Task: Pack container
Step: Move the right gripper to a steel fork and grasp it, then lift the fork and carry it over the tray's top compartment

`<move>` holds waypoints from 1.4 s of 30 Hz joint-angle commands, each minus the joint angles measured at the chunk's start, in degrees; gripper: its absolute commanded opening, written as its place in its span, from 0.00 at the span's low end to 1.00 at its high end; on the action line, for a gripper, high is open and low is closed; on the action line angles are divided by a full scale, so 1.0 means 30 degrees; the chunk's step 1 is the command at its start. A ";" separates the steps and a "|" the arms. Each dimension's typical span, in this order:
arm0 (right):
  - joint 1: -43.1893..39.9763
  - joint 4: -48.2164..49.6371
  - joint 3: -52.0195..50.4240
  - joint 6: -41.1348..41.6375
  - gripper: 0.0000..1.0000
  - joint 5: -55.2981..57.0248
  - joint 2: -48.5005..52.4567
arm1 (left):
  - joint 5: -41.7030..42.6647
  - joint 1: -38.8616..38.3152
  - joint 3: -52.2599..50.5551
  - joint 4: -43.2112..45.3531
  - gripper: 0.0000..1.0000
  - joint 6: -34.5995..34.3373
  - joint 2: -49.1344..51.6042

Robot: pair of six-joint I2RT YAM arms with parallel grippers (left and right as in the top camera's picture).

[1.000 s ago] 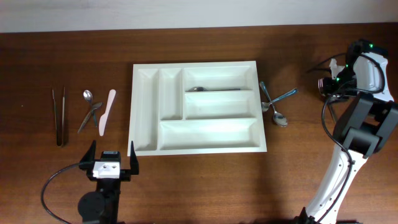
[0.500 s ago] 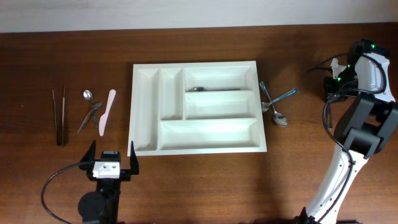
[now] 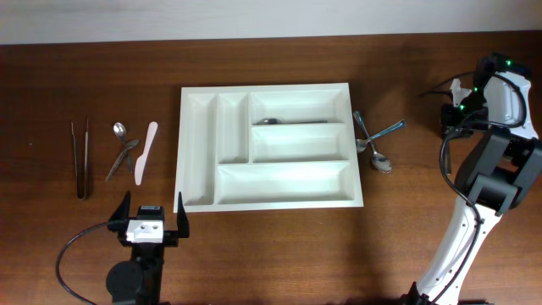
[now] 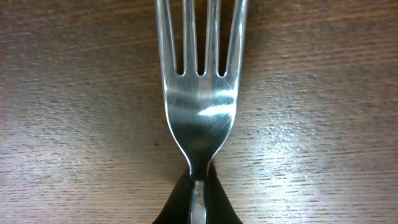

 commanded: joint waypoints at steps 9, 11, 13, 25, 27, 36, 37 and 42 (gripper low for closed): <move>0.0255 -0.1341 0.3497 0.0102 0.04 -0.1494 0.1450 | 0.0277 0.0102 -0.0080 -0.0051 0.99 0.0175 -0.0160; 0.0284 -0.1566 0.4073 0.0102 0.04 -0.1494 0.1450 | 0.0277 0.0102 -0.0080 -0.0051 0.99 0.0182 -0.0160; 0.0342 -0.1749 0.4539 0.0095 0.03 -0.1486 0.1450 | 0.0277 0.0102 -0.0080 -0.0051 0.99 0.0182 -0.0160; 0.1676 -0.1887 0.5311 -0.0131 0.04 -0.1472 0.1413 | 0.0277 0.0102 -0.0080 -0.0051 0.99 0.0182 -0.0160; 0.2120 -0.1814 0.5486 -0.0124 0.04 -0.1443 0.1377 | 0.0277 0.0102 -0.0080 -0.0051 0.99 0.0182 -0.0160; 0.4466 -0.1807 0.8786 -0.0481 0.04 -0.1319 0.1341 | 0.0277 0.0102 -0.0080 -0.0051 0.99 0.0182 -0.0160; 0.4758 -0.1807 0.9304 -0.0743 0.04 -0.1311 0.1341 | 0.0277 0.0102 -0.0080 -0.0051 0.99 0.0182 -0.0160; 0.6390 -0.1566 1.1555 -0.1887 0.04 -0.1348 0.1341 | 0.0277 0.0102 -0.0080 -0.0051 0.99 0.0182 -0.0160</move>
